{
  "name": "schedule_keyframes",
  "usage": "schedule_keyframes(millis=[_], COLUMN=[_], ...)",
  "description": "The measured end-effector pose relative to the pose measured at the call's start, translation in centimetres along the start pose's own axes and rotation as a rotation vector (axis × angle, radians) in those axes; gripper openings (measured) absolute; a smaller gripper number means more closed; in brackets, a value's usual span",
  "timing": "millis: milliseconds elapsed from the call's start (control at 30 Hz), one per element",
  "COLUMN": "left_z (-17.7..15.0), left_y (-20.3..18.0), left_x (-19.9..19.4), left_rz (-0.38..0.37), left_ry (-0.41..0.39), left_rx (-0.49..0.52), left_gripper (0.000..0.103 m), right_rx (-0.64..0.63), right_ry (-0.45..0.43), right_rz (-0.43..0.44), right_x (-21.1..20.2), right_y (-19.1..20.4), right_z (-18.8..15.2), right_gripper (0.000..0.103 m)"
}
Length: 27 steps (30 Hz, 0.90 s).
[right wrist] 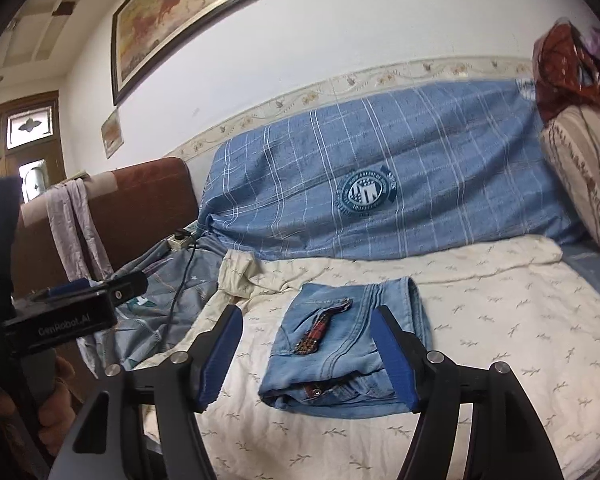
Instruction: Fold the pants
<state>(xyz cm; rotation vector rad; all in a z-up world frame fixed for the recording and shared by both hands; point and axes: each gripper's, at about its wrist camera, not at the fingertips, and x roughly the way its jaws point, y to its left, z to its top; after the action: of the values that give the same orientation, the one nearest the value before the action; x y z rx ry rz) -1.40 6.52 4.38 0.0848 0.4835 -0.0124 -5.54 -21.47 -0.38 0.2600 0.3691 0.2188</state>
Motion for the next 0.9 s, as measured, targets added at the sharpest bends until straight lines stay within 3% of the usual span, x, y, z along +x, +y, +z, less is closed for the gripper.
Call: schedule_keyframes(millis=[167,267,333,900], left_z=[-0.3,-0.6,-0.8,-1.9], left_y=[0.1,-0.1,-0.4,-3.4], left_x=[0.6,1.2,1.5,2.6], left_rz=[0.020,0.036,0.048,0.024], left_ry=[0.017,0.024,0.027,0.063], left_rx=[-0.011,0.000,0.006,0.071], left_gripper=[0.103,0.103,0.103,0.103], right_rx=[-0.032,-0.050,-0.046,-0.027], right_ry=[-0.032,0.015,0.051,-0.006], right_rz=[-0.030,-0.083,-0.089,-0.085], right_x=[0.4,2.2,3.0,2.1], right_y=[-0.7,-1.7,-2.1,-3.9], right_z=[-1.9,-3.4,-3.3,-2.5], right_gripper=[0.073,0.073,0.073,0.073])
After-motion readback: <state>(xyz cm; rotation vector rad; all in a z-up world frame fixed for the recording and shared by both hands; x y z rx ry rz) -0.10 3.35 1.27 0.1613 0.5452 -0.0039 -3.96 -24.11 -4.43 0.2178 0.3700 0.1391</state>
